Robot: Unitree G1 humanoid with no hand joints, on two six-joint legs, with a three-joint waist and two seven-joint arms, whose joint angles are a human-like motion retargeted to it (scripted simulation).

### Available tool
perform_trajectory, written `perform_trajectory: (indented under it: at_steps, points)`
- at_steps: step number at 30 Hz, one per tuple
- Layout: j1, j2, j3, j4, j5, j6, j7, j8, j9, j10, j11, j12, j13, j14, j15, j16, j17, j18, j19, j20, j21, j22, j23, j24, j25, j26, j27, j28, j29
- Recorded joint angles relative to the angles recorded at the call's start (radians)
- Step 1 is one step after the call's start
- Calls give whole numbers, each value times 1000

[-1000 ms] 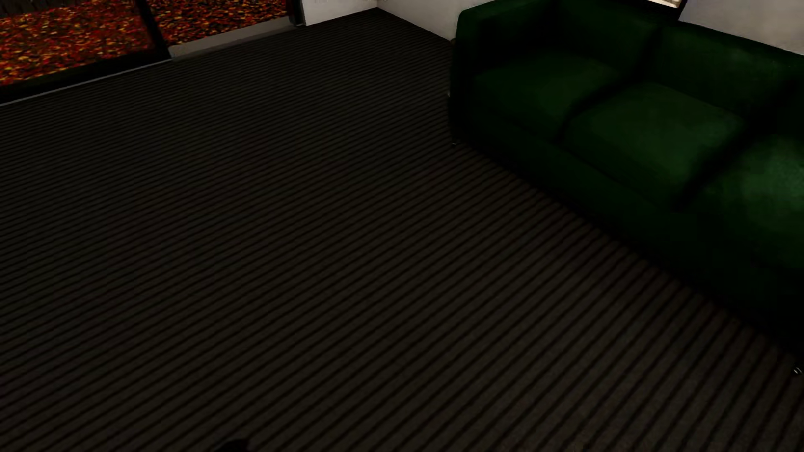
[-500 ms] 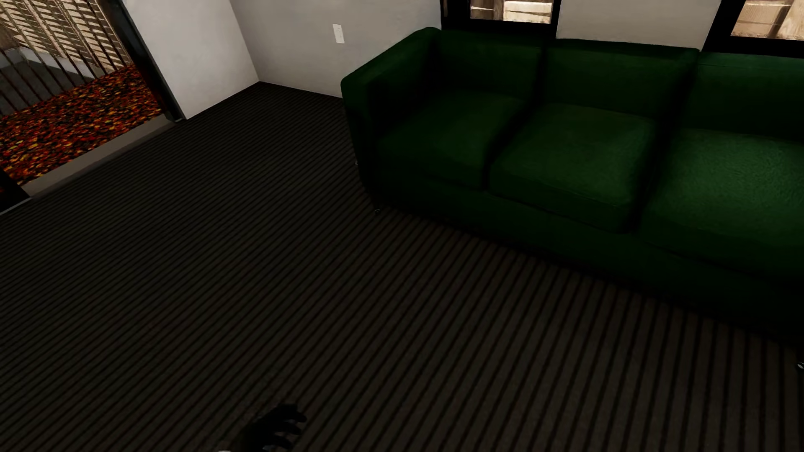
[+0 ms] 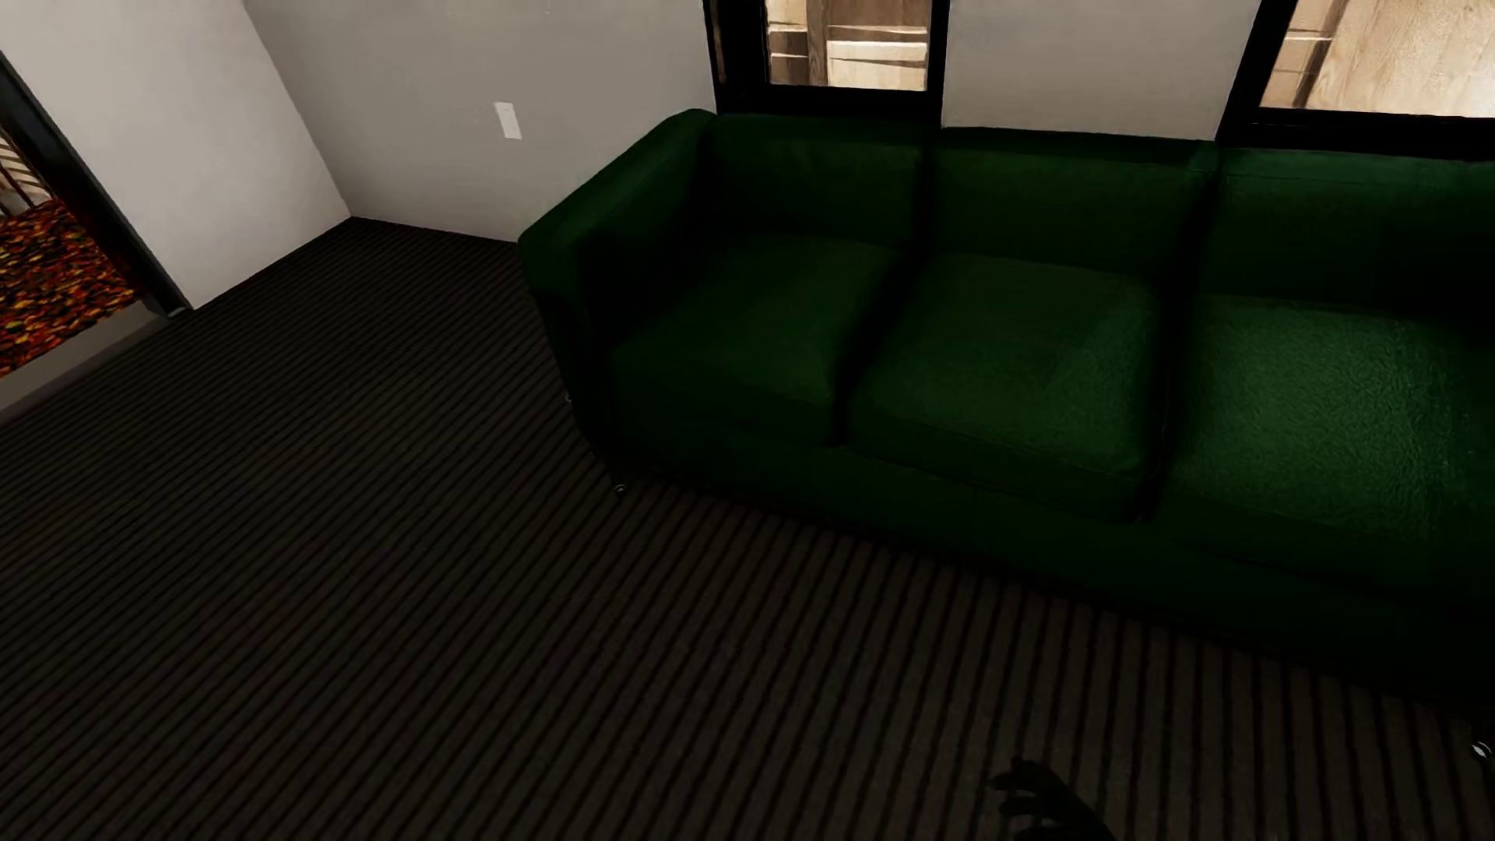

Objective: Approach the fabric sofa

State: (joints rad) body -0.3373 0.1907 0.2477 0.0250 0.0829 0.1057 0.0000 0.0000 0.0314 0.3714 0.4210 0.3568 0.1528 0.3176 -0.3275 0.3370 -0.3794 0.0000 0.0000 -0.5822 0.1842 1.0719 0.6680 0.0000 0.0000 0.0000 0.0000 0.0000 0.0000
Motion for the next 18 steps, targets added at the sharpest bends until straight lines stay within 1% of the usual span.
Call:
perform_trajectory:
  at_steps: [1,2,4,5,6,7,8,9,10,11,12,13,14,15,16,18]
  points:
    - [-3,15,-5,-6,-11,1,0,0,-7,5,3,-9,19,-41,-12,2,6,0,0,-1,2,-6,4,0,0,0,0,0,0]
    - [-8,24,-7,-11,-24,1,0,0,-20,19,7,-22,41,-59,-20,5,11,0,0,2,14,-10,26,0,0,0,0,0,0]
    - [-13,40,-17,-26,-62,-12,0,0,-46,53,18,-58,78,18,-8,9,29,0,0,21,78,-15,150,0,0,0,0,0,0]
    - [-14,50,-30,-41,-86,-29,0,0,-53,82,27,-84,87,22,16,14,45,0,0,25,126,-14,256,0,0,0,0,0,0]
    - [-2,57,-46,-58,-109,-49,0,0,-54,110,48,-118,93,-2,52,20,66,0,0,27,182,-13,376,0,0,0,0,0,0]
    - [23,52,-57,-74,-132,-67,0,0,-52,127,86,-155,103,-33,96,27,85,0,0,32,252,-21,481,0,0,0,0,0,0]
    - [56,25,-61,-86,-155,-83,0,0,-49,129,148,-189,120,-66,144,35,96,0,0,50,339,-42,540,0,0,0,0,0,0]
    - [91,-27,-63,-95,-179,-97,0,0,-42,127,237,-219,144,-98,189,44,96,0,0,86,422,-75,541,0,0,0,0,0,0]
    - [124,-96,-67,-102,-200,-112,0,0,-30,127,353,-241,168,-129,232,54,91,0,0,129,479,-117,501,0,0,0,0,0,0]
    - [154,-176,-79,-109,-210,-126,0,0,-15,127,486,-261,185,-161,279,66,86,0,0,172,503,-159,453,0,0,0,0,0,0]
    - [178,-259,-106,-120,-211,-139,0,0,-3,122,617,-279,194,-190,329,78,88,0,0,211,485,-191,418,0,0,0,0,0,0]
    - [199,-334,-145,-131,-204,-147,0,0,8,114,730,-298,198,-214,357,87,97,0,0,245,436,-207,394,0,0,0,0,0,0]
    - [223,-398,-186,-137,-190,-151,0,0,19,104,813,-322,194,-231,345,94,110,0,0,273,370,-205,376,0,0,0,0,0,0]
    - [248,-447,-226,-136,-173,-152,0,0,32,95,853,-350,187,-240,306,98,123,0,0,294,306,-192,354,0,0,0,0,0,0]
    - [267,-482,-263,-133,-160,-151,0,0,43,90,844,-378,177,-243,265,101,133,0,0,297,264,-180,323,0,0,0,0,0,0]
    - [279,-507,-327,-126,-150,-144,0,0,64,99,694,-425,146,-259,225,109,129,0,0,243,265,-185,253,0,0,0,0,0,0]
